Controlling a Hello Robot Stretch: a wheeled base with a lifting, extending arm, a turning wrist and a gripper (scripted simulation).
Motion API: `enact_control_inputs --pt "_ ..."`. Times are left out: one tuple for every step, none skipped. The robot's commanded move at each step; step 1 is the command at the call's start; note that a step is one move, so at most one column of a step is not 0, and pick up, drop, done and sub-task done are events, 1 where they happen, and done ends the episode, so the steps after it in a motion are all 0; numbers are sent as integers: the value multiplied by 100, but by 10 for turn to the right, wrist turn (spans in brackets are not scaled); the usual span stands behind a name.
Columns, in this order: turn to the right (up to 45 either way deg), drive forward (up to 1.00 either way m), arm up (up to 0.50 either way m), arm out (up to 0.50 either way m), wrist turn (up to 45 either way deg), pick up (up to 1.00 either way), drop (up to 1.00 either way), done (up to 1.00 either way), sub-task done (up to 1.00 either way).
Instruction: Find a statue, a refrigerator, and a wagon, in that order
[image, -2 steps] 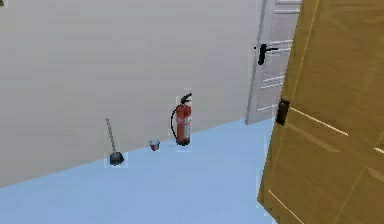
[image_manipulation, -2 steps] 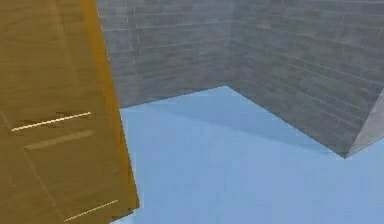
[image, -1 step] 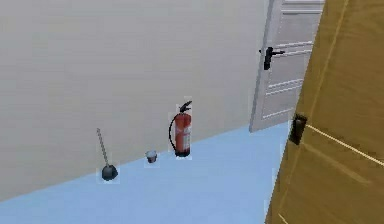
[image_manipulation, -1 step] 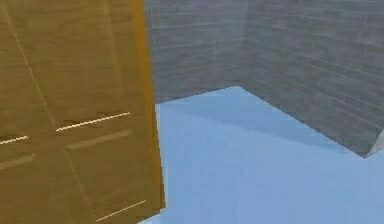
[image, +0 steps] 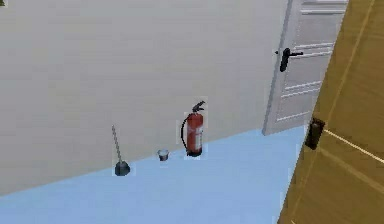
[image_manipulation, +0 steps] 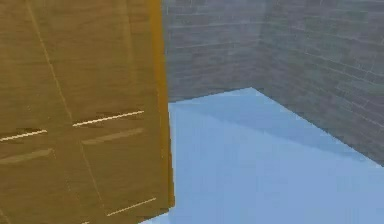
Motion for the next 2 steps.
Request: enact_control_inputs --pt "0 80 0 0 0 0 0 0 0" --pt "420 0 0 0 0 0 0 0 0"
